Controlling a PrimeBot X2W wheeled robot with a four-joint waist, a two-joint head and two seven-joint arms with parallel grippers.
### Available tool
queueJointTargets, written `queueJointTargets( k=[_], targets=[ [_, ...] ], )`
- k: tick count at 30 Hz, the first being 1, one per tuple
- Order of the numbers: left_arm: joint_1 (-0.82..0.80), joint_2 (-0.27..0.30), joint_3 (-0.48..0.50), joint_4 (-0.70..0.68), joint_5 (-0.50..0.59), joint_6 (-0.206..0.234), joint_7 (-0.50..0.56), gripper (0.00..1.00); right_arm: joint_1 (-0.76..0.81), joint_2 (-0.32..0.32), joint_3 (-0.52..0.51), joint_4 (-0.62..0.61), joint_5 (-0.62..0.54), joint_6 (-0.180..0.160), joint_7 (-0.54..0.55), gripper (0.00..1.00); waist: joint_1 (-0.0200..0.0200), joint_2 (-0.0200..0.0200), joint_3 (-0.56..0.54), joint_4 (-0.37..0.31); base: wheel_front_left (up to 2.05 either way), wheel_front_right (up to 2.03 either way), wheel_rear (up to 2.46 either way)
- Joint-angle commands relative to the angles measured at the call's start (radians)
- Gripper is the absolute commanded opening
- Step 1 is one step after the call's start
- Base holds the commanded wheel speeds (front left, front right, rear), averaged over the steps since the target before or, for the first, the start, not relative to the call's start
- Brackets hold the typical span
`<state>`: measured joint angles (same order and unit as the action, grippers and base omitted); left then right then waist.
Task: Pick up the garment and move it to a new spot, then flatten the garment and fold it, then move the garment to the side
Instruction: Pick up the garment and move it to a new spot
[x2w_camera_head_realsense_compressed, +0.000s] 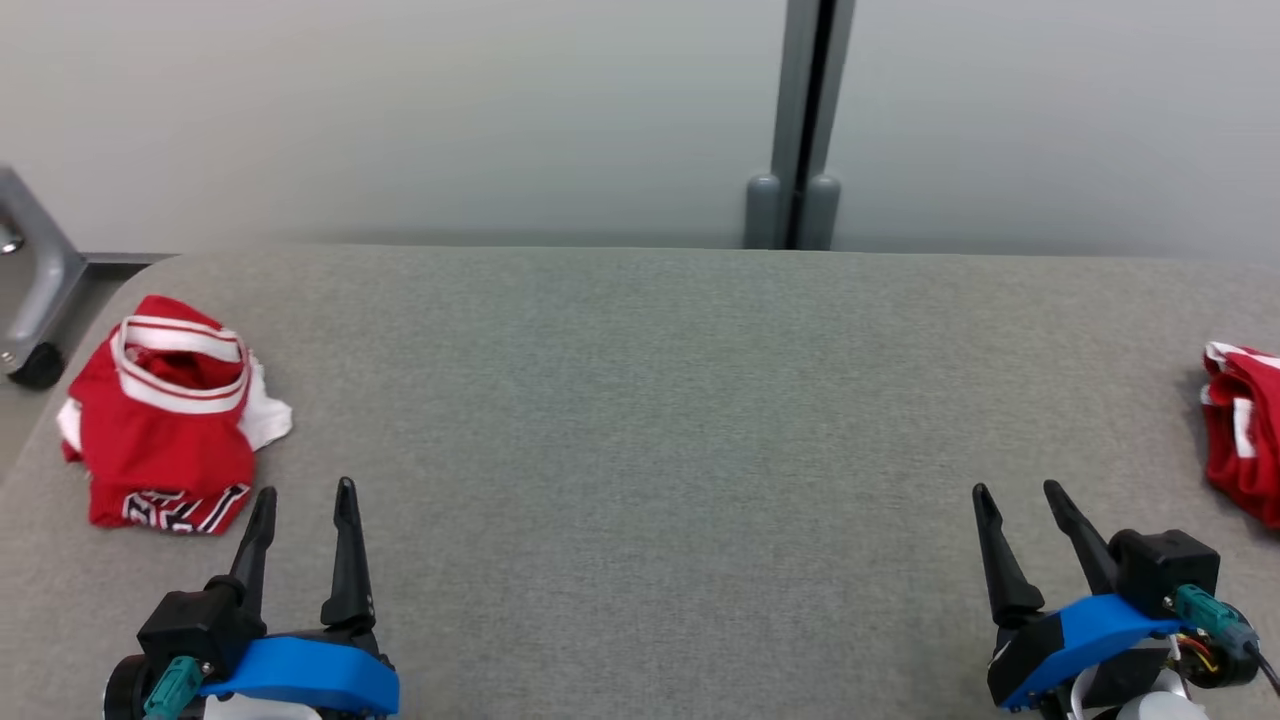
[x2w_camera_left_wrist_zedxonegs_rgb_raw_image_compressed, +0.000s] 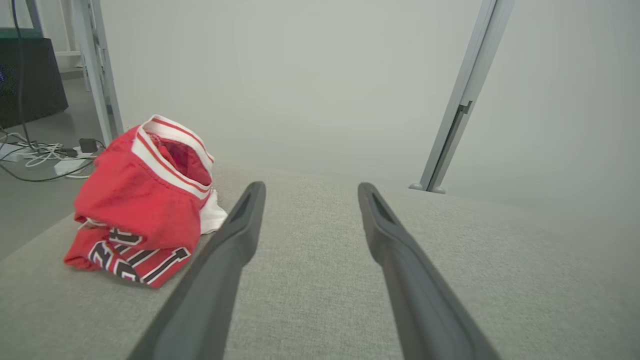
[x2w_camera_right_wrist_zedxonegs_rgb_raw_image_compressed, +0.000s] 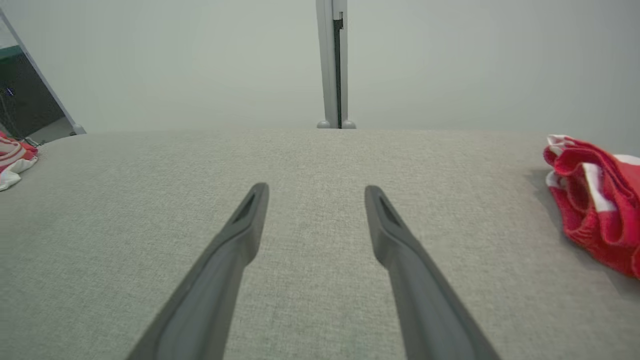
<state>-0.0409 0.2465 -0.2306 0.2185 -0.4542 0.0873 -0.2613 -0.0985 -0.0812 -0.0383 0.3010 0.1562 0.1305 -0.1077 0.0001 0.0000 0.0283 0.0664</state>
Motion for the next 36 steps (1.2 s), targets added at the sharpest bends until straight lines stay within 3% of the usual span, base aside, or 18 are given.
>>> queueJointTargets(
  k=[1, 12, 19, 26, 36],
  targets=[
    [-0.008, 0.003, 0.003, -0.005, 0.008, 0.002, 0.001, 1.0, 0.007, 0.005, -0.001, 0.0, -0.006, 0.001, -0.005, 1.0, -0.0001, 0.0, 0.017, 0.028, 0.0, 0.0, 0.0],
    [0.04, 0.027, 0.025, -0.016, -0.011, 0.028, 0.016, 1.0, -0.016, 0.016, 0.008, 0.002, -0.035, 0.001, -0.02, 1.0, -0.0001, 0.0, 0.013, 0.235, 0.0, 0.0, 0.0],
    [0.059, 0.046, 0.037, -0.033, -0.017, 0.041, 0.023, 1.0, -0.024, 0.02, 0.021, 0.016, -0.039, 0.001, -0.027, 1.0, -0.0001, 0.0, 0.01, 0.331, 0.0, 0.0, 0.0],
    [0.074, 0.05, 0.037, -0.043, -0.026, 0.046, 0.028, 1.0, -0.019, 0.024, 0.026, 0.026, -0.038, 0.001, -0.028, 1.0, -0.0001, 0.0, 0.006, 0.37, 0.0, 0.0, 0.0],
    [0.051, 0.066, 0.072, -0.086, -0.062, 0.052, 0.045, 1.0, -0.019, 0.025, 0.027, 0.005, -0.034, 0.0, -0.027, 1.0, -0.0001, 0.0, 0.025, 0.35, 0.0, 0.0, 0.0]
  ],
)
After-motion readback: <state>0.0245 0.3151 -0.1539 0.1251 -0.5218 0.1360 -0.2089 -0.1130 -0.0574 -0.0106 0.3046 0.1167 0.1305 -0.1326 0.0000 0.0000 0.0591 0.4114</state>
